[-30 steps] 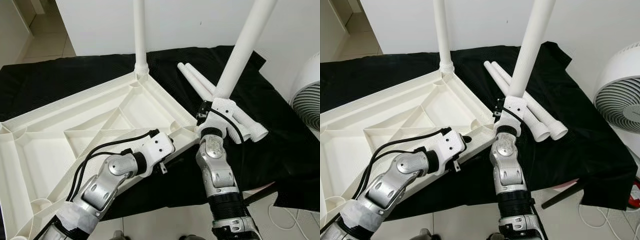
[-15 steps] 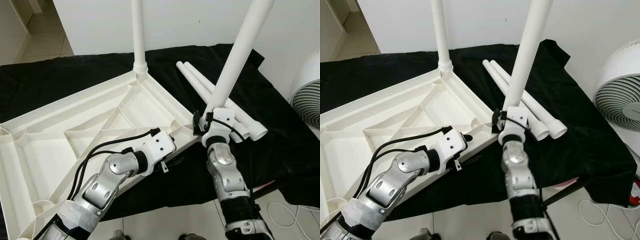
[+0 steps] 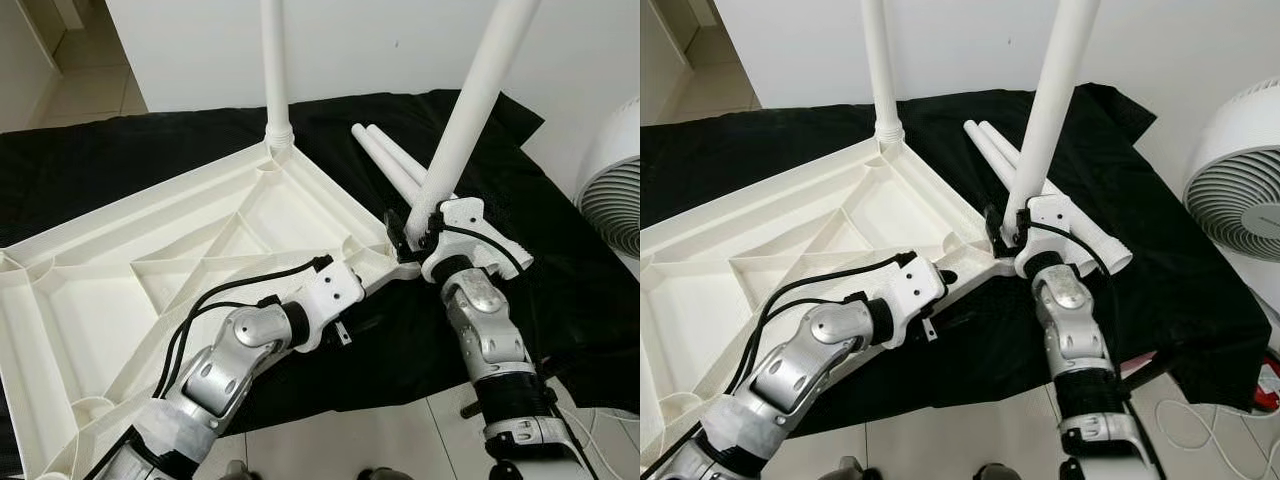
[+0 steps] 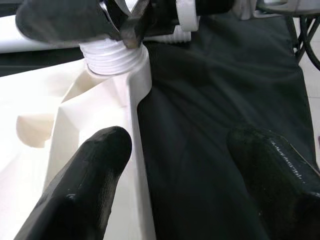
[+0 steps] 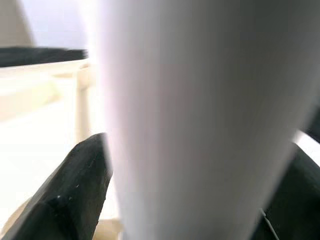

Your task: Building children table

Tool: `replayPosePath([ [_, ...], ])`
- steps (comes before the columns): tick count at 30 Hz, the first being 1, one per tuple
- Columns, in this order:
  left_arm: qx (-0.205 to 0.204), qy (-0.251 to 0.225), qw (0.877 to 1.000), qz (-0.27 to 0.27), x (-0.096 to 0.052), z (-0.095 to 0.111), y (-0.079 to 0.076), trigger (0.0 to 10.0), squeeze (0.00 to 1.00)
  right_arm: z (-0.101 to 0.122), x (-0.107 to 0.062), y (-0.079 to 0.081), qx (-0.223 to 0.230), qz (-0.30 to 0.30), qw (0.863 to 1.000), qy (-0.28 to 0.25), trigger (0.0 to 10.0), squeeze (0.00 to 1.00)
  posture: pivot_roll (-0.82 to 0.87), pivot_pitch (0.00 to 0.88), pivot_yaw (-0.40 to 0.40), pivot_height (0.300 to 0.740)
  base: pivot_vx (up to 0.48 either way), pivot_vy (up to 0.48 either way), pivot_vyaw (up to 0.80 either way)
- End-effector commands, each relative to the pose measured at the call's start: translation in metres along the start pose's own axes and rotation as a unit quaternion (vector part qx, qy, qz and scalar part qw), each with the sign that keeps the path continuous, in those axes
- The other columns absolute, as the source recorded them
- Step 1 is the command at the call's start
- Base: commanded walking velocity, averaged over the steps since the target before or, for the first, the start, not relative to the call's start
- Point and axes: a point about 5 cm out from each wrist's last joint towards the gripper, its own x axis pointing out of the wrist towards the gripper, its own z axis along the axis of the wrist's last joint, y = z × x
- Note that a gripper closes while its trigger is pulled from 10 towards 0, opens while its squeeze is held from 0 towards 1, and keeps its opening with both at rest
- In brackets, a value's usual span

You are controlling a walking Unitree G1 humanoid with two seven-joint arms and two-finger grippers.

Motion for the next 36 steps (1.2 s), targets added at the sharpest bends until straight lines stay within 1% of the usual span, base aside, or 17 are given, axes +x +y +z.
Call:
replayPosePath([
  [1, -0.007, 0.010, 0.999, 0.048, 0.000, -0.001, 0.007, 10.0, 0.00, 0.001, 0.002, 0.000, -0.001, 0.027, 1.000, -0.003, 10.0, 0.00, -0.10, 0.076, 0.048, 0.740, 0.000, 0.000, 0.00],
  [3, -0.020, 0.002, 0.997, 0.069, 0.002, 0.004, 0.010, 10.0, 0.00, 0.003, 0.002, -0.006, -0.015, 0.064, 0.998, -0.003, 10.0, 0.00, -0.10, 0.075, 0.050, 0.740, 0.000, 0.000, 0.00],
  [5, -0.020, 0.002, 0.997, 0.069, 0.002, 0.004, 0.010, 10.0, 0.00, 0.003, 0.002, -0.006, -0.015, 0.064, 0.998, -0.003, 10.0, 0.00, -0.10, 0.075, 0.050, 0.740, 0.000, 0.000, 0.00],
  [7, -0.025, -0.003, 0.996, 0.081, 0.003, 0.007, 0.012, 10.0, 0.00, 0.004, 0.002, -0.008, -0.028, 0.076, 0.997, -0.003, 10.0, 0.00, -0.10, 0.075, 0.050, 0.740, 0.000, 0.000, 0.00],
  [9, -0.041, -0.018, 0.994, 0.102, 0.005, 0.013, 0.015, 10.0, 0.00, 0.007, 0.005, -0.017, -0.045, 0.101, 0.994, 0.001, 10.0, 0.00, -0.10, 0.074, 0.054, 0.740, 0.000, 0.000, 0.00],
  [14, -0.052, -0.030, 0.992, 0.112, 0.006, 0.018, 0.016, 10.0, 0.00, 0.009, 0.006, -0.022, -0.053, 0.123, 0.991, 0.006, 10.0, 0.00, -0.10, 0.073, 0.054, 0.740, 0.000, 0.000, 0.00],
  [15, -0.053, -0.034, 0.991, 0.116, 0.007, 0.019, 0.015, 10.0, 0.00, 0.008, 0.006, -0.023, -0.056, 0.132, 0.990, 0.010, 9.5, 0.00, -0.10, 0.073, 0.054, 0.740, 0.000, 0.000, 0.00],
  [17, -0.053, -0.034, 0.991, 0.116, 0.007, 0.019, 0.015, 10.0, 0.00, 0.008, 0.006, -0.023, -0.056, 0.132, 0.990, 0.010, 9.5, 0.00, -0.10, 0.073, 0.054, 0.740, 0.000, 0.000, 0.00],
  [18, -0.055, -0.035, 0.991, 0.117, 0.007, 0.020, 0.015, 10.0, 0.00, 0.008, 0.006, -0.023, -0.061, 0.141, 0.988, 0.013, 8.0, 0.00, -0.10, 0.073, 0.052, 0.740, 0.000, 0.000, 0.00],
  [20, -0.055, -0.035, 0.991, 0.117, 0.007, 0.020, 0.015, 10.0, 0.00, 0.008, 0.006, -0.023, -0.061, 0.141, 0.988, 0.013, 8.0, 0.00, -0.10, 0.073, 0.052, 0.740, 0.000, 0.000, 0.00],
  [21, -0.055, -0.036, 0.991, 0.120, 0.006, 0.020, 0.016, 10.0, 0.00, 0.006, 0.006, -0.022, -0.066, 0.157, 0.985, 0.018, 4.5, 0.00, -0.10, 0.074, 0.050, 0.740, 0.000, 0.000, 0.00],
  [22, -0.054, -0.037, 0.990, 0.122, 0.006, 0.021, 0.016, 10.0, 0.00, 0.005, 0.006, -0.021, -0.065, 0.170, 0.983, 0.023, 3.6, 0.00, -0.10, 0.074, 0.050, 0.740, 0.000, 0.000, 0.00],
  [23, -0.054, -0.037, 0.990, 0.122, 0.006, 0.021, 0.016, 10.0, 0.00, 0.005, 0.006, -0.021, -0.065, 0.170, 0.983, 0.023, 3.6, 0.00, -0.10, 0.074, 0.050, 0.740, 0.000, 0.000, 0.00],
  [24, -0.053, -0.037, 0.990, 0.122, 0.006, 0.021, 0.017, 10.0, 0.00, 0.003, 0.006, -0.020, -0.066, 0.178, 0.981, 0.027, 1.2, 0.00, -0.10, 0.074, 0.050, 0.740, 0.000, 0.000, 0.00],
  [26, -0.053, -0.037, 0.990, 0.122, 0.006, 0.021, 0.017, 10.0, 0.00, 0.003, 0.006, -0.020, -0.066, 0.178, 0.981, 0.027, 1.2, 0.00, -0.10, 0.074, 0.050, 0.740, 0.000, 0.000, 0.00],
  [27, -0.053, -0.037, 0.990, 0.122, 0.005, 0.022, 0.017, 10.0, 0.00, 0.002, 0.006, -0.020, -0.065, 0.188, 0.980, 0.028, 0.0, 0.00, -0.10, 0.074, 0.050, 0.740, 0.000, 0.000, 0.00],
  [36, -0.053, -0.038, 0.990, 0.121, 0.005, 0.024, 0.018, 10.0, 0.00, -0.003, 0.007, -0.018, -0.053, 0.203, 0.977, 0.034, 0.0, 0.00, -0.09, 0.065, 0.047, 0.740, 0.000, 0.000, 0.00],
])
